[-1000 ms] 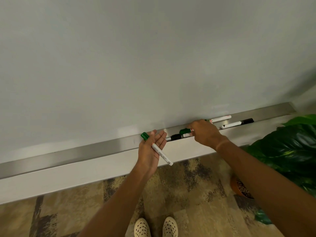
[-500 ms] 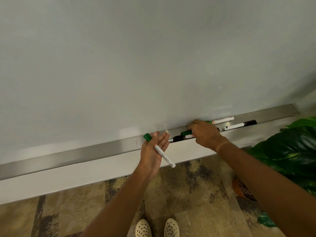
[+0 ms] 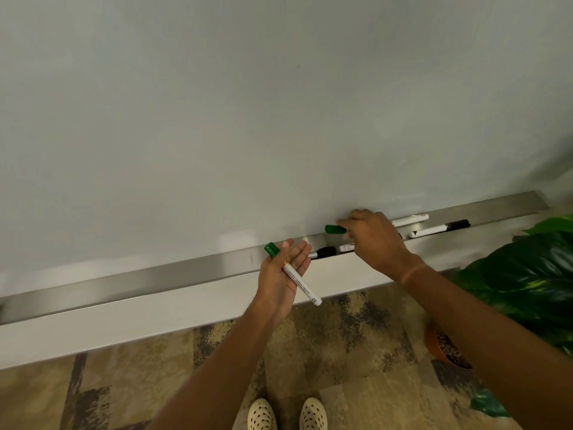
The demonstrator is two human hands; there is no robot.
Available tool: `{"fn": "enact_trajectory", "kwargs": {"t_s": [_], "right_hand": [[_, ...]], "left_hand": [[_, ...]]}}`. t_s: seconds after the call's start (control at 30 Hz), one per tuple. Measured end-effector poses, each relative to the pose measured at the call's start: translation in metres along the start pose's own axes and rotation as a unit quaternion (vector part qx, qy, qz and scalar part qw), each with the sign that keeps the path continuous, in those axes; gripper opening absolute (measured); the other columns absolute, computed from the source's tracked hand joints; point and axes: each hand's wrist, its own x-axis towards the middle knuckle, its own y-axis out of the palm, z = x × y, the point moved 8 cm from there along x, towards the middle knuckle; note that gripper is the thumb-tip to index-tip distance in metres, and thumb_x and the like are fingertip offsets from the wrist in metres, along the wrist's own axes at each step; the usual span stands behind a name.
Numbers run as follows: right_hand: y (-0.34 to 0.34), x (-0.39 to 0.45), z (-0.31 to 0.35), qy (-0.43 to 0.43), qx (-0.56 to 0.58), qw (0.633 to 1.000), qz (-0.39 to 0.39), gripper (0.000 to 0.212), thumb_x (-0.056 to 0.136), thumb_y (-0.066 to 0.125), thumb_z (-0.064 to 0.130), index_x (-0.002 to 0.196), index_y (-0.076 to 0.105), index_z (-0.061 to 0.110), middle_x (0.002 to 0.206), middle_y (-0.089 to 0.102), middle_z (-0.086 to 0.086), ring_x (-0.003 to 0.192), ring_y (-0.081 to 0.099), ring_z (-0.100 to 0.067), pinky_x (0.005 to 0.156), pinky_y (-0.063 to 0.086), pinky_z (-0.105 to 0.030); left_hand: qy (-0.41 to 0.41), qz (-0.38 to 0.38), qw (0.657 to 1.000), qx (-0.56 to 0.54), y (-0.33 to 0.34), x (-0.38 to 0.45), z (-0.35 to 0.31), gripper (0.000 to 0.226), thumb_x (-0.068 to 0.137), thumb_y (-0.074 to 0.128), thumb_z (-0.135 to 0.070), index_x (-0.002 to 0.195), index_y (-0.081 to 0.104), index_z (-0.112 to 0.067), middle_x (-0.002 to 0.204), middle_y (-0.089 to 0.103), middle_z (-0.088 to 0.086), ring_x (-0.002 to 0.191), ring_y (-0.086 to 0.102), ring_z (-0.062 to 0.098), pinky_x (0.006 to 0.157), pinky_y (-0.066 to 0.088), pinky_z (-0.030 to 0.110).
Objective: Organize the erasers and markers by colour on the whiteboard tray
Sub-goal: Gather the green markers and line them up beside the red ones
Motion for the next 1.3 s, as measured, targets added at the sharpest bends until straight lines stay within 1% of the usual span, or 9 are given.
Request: {"fn": "enact_trajectory", "kwargs": {"t_s": [0.13, 0.27, 0.47, 0.67, 0.8, 0.93, 1.07, 1.13, 1.3], "right_hand": [[-0.025, -0.004, 0.023, 0.060, 0.207, 0.976, -0.027, 0.027, 0.084, 0.066, 0.002, 0.110, 0.066, 0.011, 0.095, 0.072, -0.004, 0.084, 0.067, -0.016, 0.076, 0.053, -0.027], [-0.020, -0.006, 0.051, 0.107, 0.370, 0.922, 0.040, 0.020, 0.083, 0.070, 0.010, 0.103, 0.071, 0.016, 0.086, 0.074, 0.003, 0.072, 0.066, 0.004, 0.070, 0.048, -0.006], [0.000, -0.010, 0.067, 0.114, 0.425, 0.895, 0.069, 0.023, 0.081, 0.072, 0.008, 0.102, 0.074, 0.015, 0.089, 0.074, 0.005, 0.073, 0.067, 0.005, 0.072, 0.050, -0.006], [0.006, -0.018, 0.066, 0.132, 0.425, 0.894, 0.058, 0.008, 0.078, 0.076, 0.012, 0.085, 0.074, 0.015, 0.075, 0.072, 0.008, 0.068, 0.068, 0.002, 0.069, 0.053, -0.011], [0.006, -0.024, 0.068, 0.125, 0.438, 0.888, 0.067, 0.006, 0.083, 0.072, 0.019, 0.088, 0.075, 0.018, 0.077, 0.072, 0.011, 0.069, 0.067, 0.004, 0.067, 0.048, -0.007], [-0.008, -0.025, 0.024, 0.159, 0.366, 0.916, 0.037, 0.013, 0.087, 0.068, 0.016, 0.098, 0.074, 0.018, 0.084, 0.071, 0.010, 0.073, 0.063, 0.005, 0.070, 0.045, -0.003], [-0.025, -0.034, -0.070, 0.228, 0.189, 0.955, -0.015, 0.016, 0.086, 0.063, 0.000, 0.094, 0.073, 0.010, 0.091, 0.073, -0.006, 0.080, 0.065, -0.015, 0.086, 0.054, -0.029], [-0.025, -0.041, -0.103, 0.257, 0.110, 0.960, 0.005, 0.018, 0.085, 0.063, -0.002, 0.096, 0.072, 0.009, 0.091, 0.072, -0.010, 0.081, 0.065, -0.022, 0.083, 0.054, -0.033], [-0.010, -0.043, -0.126, 0.247, 0.011, 0.966, 0.075, 0.024, 0.085, 0.065, 0.005, 0.108, 0.070, 0.012, 0.095, 0.070, -0.013, 0.083, 0.065, -0.028, 0.077, 0.057, -0.041]], "left_hand": [[-0.009, 0.016, 1.000, 0.002, 0.005, -0.002, 0.003, 0.029, 0.100, 0.048, -0.018, 0.125, 0.051, -0.003, 0.125, 0.063, 0.023, 0.115, 0.063, 0.031, 0.093, 0.054, 0.035], [-0.012, 0.045, 0.999, 0.007, 0.013, -0.006, 0.005, 0.016, 0.099, 0.050, -0.018, 0.107, 0.058, -0.007, 0.108, 0.069, 0.020, 0.099, 0.067, 0.030, 0.095, 0.053, 0.040], [-0.016, 0.058, 0.998, 0.016, 0.015, -0.009, 0.008, 0.022, 0.097, 0.049, -0.020, 0.106, 0.063, -0.005, 0.098, 0.069, 0.016, 0.088, 0.066, 0.025, 0.091, 0.050, 0.043], [-0.009, 0.054, 0.998, 0.026, 0.015, -0.009, 0.012, 0.044, 0.092, 0.053, -0.023, 0.125, 0.054, 0.006, 0.101, 0.070, 0.017, 0.089, 0.070, 0.024, 0.077, 0.059, 0.034], [-0.009, 0.032, 0.999, 0.033, 0.011, -0.003, 0.018, 0.036, 0.098, 0.048, -0.017, 0.123, 0.055, 0.008, 0.107, 0.065, 0.023, 0.093, 0.067, 0.028, 0.083, 0.056, 0.037], [-0.026, 0.030, 0.999, 0.011, 0.014, 0.001, 0.022, 0.023, 0.096, 0.051, -0.013, 0.111, 0.061, 0.001, 0.113, 0.067, 0.022, 0.102, 0.068, 0.033, 0.089, 0.055, 0.042], [-0.036, 0.014, 0.999, -0.007, 0.017, 0.001, 0.024, 0.050, 0.078, 0.062, -0.014, 0.123, 0.055, 0.006, 0.123, 0.064, 0.024, 0.111, 0.065, 0.037, 0.089, 0.055, 0.044], [-0.039, 0.012, 0.999, -0.015, 0.019, 0.001, 0.025, 0.054, 0.079, 0.062, -0.014, 0.127, 0.053, 0.006, 0.124, 0.064, 0.024, 0.110, 0.065, 0.037, 0.088, 0.057, 0.044], [-0.049, 0.005, 0.999, -0.003, 0.021, 0.004, 0.031, 0.034, 0.096, 0.050, -0.010, 0.127, 0.053, 0.006, 0.125, 0.063, 0.024, 0.113, 0.063, 0.038, 0.094, 0.051, 0.046]]}}
